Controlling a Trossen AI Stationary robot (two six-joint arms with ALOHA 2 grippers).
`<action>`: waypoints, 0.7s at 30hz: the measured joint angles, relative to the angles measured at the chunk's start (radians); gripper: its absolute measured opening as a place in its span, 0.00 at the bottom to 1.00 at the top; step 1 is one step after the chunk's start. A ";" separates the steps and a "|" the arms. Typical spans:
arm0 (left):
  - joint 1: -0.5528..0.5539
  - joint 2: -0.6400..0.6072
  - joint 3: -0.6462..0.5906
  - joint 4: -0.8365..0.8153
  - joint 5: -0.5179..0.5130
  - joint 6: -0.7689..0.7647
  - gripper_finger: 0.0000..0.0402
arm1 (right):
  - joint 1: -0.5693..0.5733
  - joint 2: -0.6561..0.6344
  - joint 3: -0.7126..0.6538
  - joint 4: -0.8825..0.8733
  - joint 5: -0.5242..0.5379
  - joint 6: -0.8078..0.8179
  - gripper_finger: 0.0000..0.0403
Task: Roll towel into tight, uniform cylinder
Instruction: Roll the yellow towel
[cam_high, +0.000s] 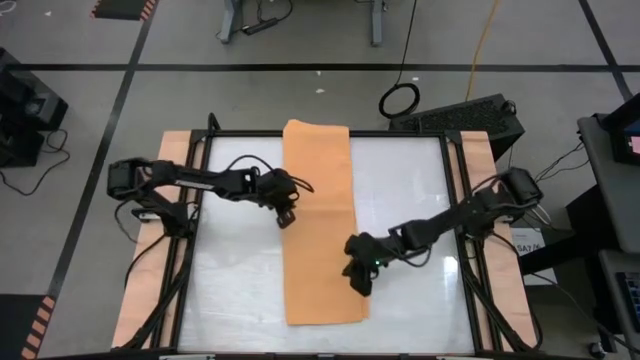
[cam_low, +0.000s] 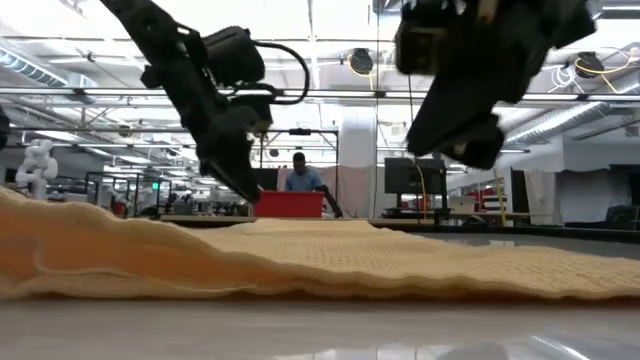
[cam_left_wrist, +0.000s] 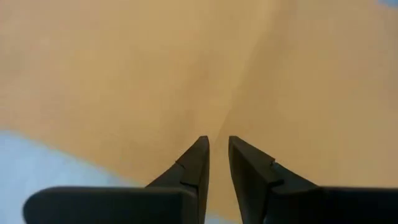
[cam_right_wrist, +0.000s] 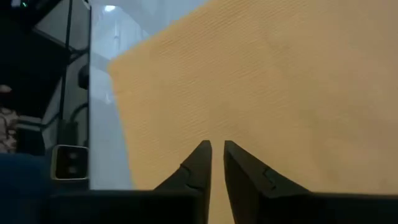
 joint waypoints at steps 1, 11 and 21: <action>0.000 -0.018 0.001 -0.028 -0.005 0.003 0.16 | 0.017 -0.012 0.000 -0.008 0.018 0.025 0.10; -0.128 -0.161 0.006 -0.161 0.087 -0.079 0.16 | 0.270 -0.081 0.000 -0.139 0.034 0.090 0.21; -0.423 -0.162 0.005 -0.070 0.006 -0.338 0.16 | 0.369 -0.041 0.000 -0.085 0.219 -0.108 0.44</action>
